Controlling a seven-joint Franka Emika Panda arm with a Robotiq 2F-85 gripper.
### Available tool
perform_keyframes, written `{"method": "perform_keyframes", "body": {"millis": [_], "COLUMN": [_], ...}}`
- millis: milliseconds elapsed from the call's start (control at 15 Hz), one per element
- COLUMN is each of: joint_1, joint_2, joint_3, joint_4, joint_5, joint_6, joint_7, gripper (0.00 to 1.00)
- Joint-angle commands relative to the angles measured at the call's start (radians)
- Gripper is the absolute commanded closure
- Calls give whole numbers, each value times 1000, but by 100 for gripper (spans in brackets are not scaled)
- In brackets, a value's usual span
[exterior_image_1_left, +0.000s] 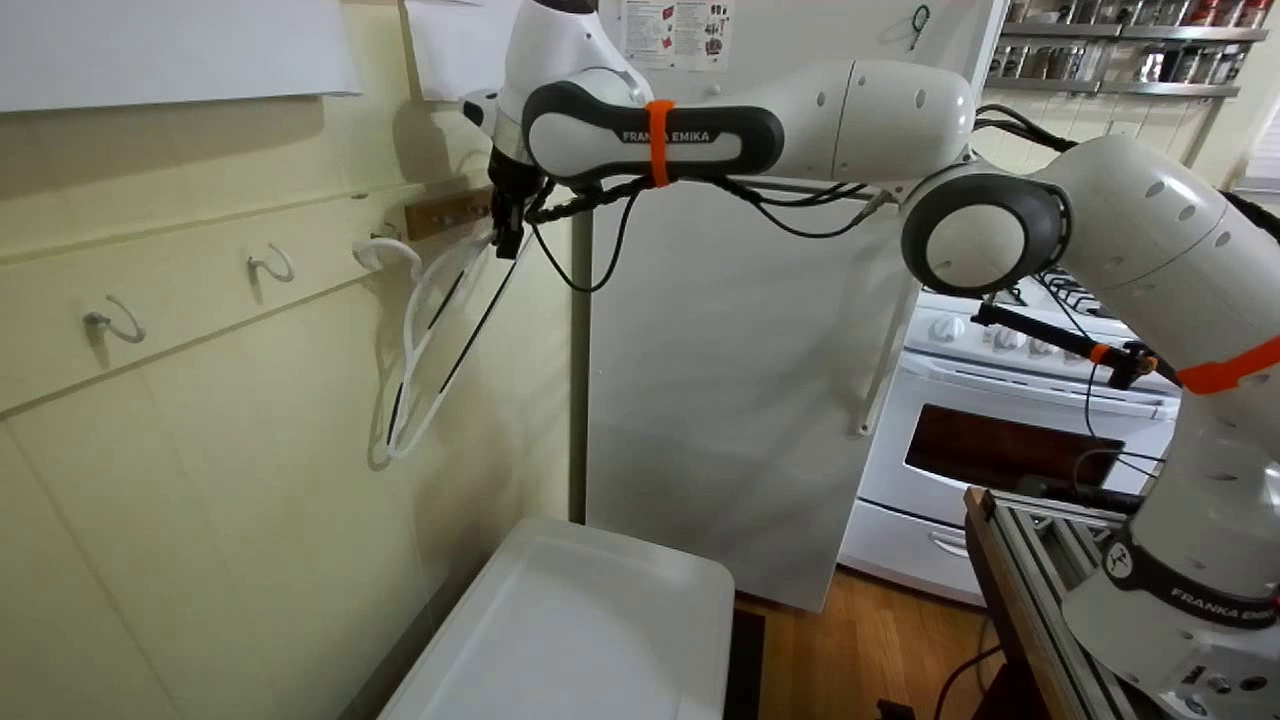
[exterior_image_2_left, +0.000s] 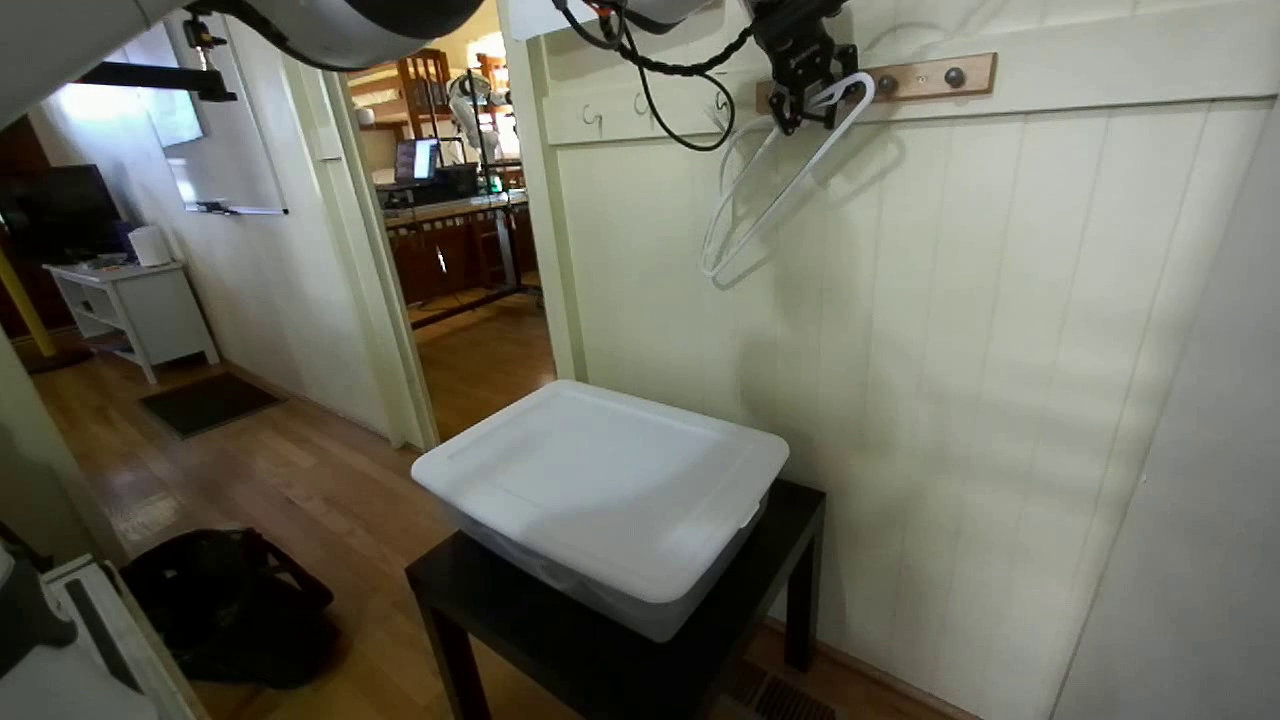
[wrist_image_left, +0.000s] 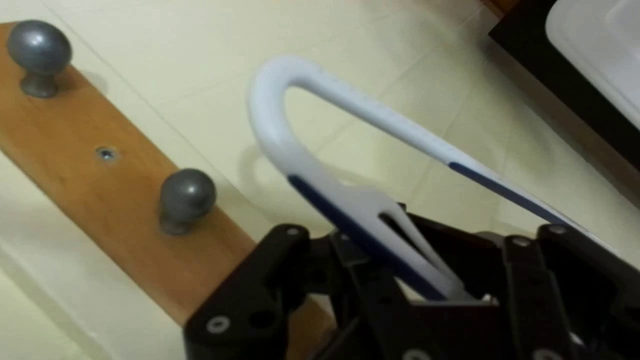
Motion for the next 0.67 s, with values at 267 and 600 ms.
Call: {"method": "perform_keyframes", "body": {"millis": [267, 600], "joint_1": [-10, -4], "joint_2": [43, 40], "joint_3": [8, -5], "joint_4": [76, 94], "joint_5": [16, 2], "joint_6": [-19, 15], "joint_7": [38, 87], "gripper": [100, 100]}}
